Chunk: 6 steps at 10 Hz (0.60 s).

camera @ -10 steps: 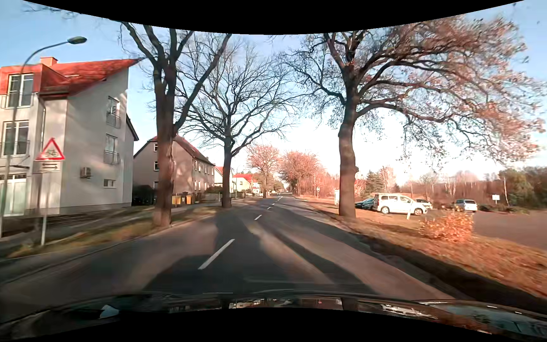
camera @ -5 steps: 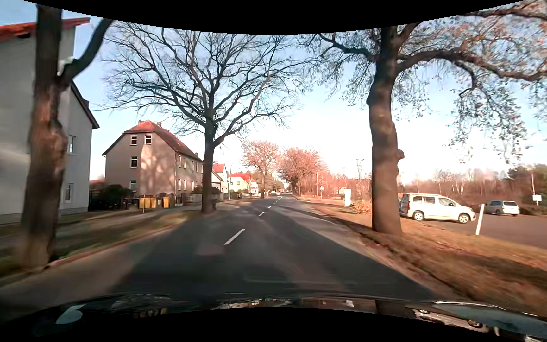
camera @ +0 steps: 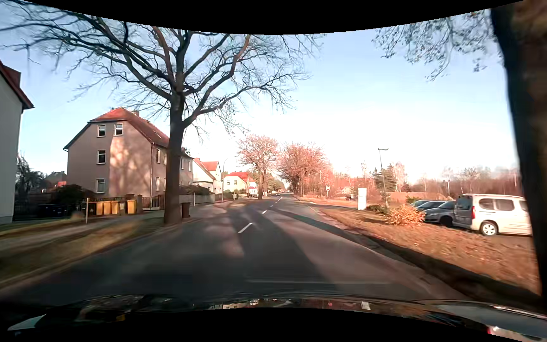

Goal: Follow the waypoints while adhering to traffic rules and regulations

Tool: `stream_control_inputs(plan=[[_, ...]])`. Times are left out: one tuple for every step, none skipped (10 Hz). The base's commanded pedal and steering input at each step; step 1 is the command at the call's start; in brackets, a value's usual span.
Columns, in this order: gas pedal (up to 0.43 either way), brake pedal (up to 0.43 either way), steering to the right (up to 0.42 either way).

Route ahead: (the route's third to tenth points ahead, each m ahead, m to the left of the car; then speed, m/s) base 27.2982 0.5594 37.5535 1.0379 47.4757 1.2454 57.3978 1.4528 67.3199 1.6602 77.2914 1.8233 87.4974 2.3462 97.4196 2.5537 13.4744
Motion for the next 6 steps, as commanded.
stream_control_inputs(plan=[[0.130, 0.000, -0.003], [0.130, 0.000, -0.002], [0.130, 0.000, -0.002], [0.130, 0.000, -0.001], [0.130, 0.000, -0.001], [0.130, 0.000, -0.001]])
